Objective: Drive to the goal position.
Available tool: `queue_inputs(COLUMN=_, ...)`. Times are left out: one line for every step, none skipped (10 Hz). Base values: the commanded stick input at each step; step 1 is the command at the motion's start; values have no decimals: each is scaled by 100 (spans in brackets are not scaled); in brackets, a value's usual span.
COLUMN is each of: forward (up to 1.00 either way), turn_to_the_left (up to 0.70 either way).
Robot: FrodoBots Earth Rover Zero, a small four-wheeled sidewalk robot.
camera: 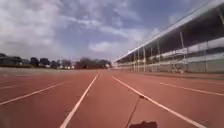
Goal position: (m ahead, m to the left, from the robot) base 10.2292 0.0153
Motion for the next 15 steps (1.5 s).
queue_inputs(forward=70, turn_to_the_left=0)
queue_inputs(forward=70, turn_to_the_left=0)
queue_inputs(forward=70, turn_to_the_left=0)
queue_inputs(forward=70, turn_to_the_left=0)
queue_inputs(forward=70, turn_to_the_left=0)
queue_inputs(forward=70, turn_to_the_left=0)
queue_inputs(forward=70, turn_to_the_left=0)
queue_inputs(forward=70, turn_to_the_left=0)
queue_inputs(forward=70, turn_to_the_left=0)
queue_inputs(forward=70, turn_to_the_left=0)
queue_inputs(forward=70, turn_to_the_left=0)
queue_inputs(forward=70, turn_to_the_left=0)
queue_inputs(forward=70, turn_to_the_left=0)
queue_inputs(forward=70, turn_to_the_left=0)
queue_inputs(forward=70, turn_to_the_left=0)
